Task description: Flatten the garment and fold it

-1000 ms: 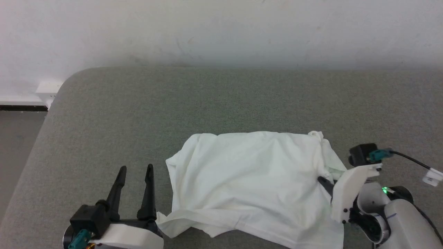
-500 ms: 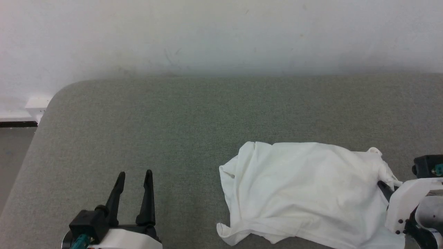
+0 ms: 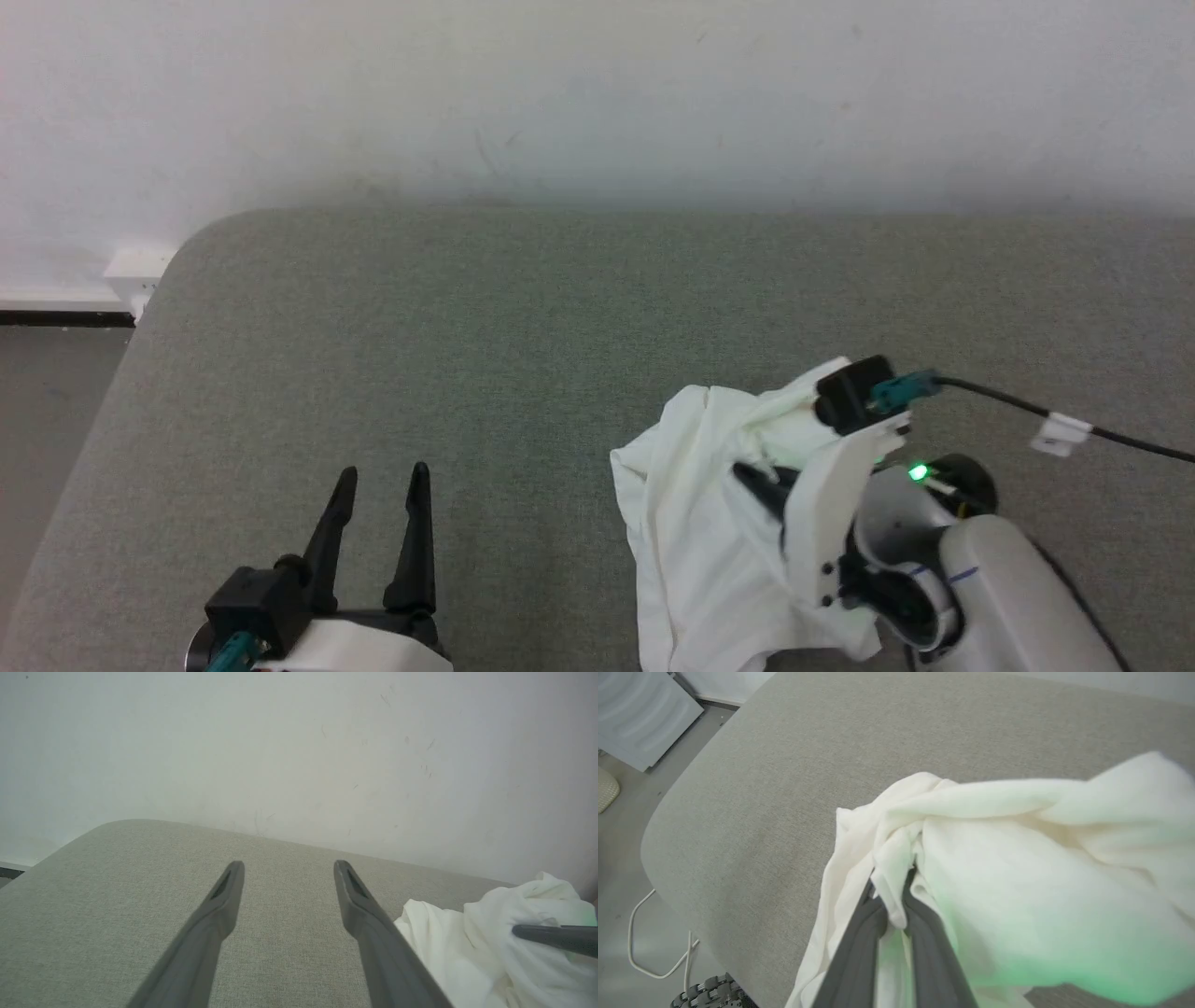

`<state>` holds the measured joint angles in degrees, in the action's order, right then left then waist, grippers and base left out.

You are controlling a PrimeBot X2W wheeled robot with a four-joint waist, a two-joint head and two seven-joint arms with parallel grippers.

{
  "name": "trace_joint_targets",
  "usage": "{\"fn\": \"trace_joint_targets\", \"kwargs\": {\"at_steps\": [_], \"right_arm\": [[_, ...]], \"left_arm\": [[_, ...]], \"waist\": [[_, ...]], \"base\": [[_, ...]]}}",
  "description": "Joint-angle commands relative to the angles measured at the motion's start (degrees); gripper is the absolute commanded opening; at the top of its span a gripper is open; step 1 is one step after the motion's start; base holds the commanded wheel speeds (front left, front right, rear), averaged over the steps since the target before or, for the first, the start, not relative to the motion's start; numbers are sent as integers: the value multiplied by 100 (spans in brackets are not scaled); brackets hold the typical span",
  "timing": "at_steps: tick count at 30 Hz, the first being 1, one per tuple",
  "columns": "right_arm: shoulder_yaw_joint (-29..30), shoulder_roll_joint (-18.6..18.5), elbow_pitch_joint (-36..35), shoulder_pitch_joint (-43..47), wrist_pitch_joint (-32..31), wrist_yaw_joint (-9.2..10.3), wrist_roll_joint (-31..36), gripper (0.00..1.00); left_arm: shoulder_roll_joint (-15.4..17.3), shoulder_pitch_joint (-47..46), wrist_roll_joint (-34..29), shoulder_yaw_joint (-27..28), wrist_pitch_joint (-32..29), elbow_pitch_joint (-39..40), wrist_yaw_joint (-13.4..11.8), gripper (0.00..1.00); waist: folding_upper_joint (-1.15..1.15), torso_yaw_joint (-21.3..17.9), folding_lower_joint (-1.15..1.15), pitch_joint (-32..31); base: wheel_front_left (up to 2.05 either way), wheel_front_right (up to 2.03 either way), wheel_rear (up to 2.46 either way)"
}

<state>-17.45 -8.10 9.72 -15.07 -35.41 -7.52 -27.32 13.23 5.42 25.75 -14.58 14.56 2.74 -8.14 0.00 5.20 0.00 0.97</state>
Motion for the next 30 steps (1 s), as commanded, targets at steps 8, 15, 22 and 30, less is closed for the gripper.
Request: {"fn": "trace_joint_targets", "kwargs": {"at_steps": [8, 15, 22, 30], "right_arm": [[-611, 489, 1030, -473, 315, 3, -448, 0], [-1320, 520, 1675, -864, 892, 3, -676, 100], [-2654, 271, 1560, -1458, 1315, 3, 126, 100], [-3704, -294, 918, -1854, 1648, 3, 205, 100]], "left_arm": [[-87, -232, 60, -75, 3, -107, 80, 100], [-155, -341, 56, -82, 20, -227, 128, 100], [-199, -316, 58, 1, 33, -286, 134, 100], [-239, -323, 35, 7, 38, -372, 151, 100]], "waist": [[0, 300, 0, 170], [0, 361, 0, 292], [0, 183, 0, 299], [0, -8, 0, 153]], "base": [[0, 0, 0], [0, 0, 0], [0, 0, 0], [0, 0, 0]]}}
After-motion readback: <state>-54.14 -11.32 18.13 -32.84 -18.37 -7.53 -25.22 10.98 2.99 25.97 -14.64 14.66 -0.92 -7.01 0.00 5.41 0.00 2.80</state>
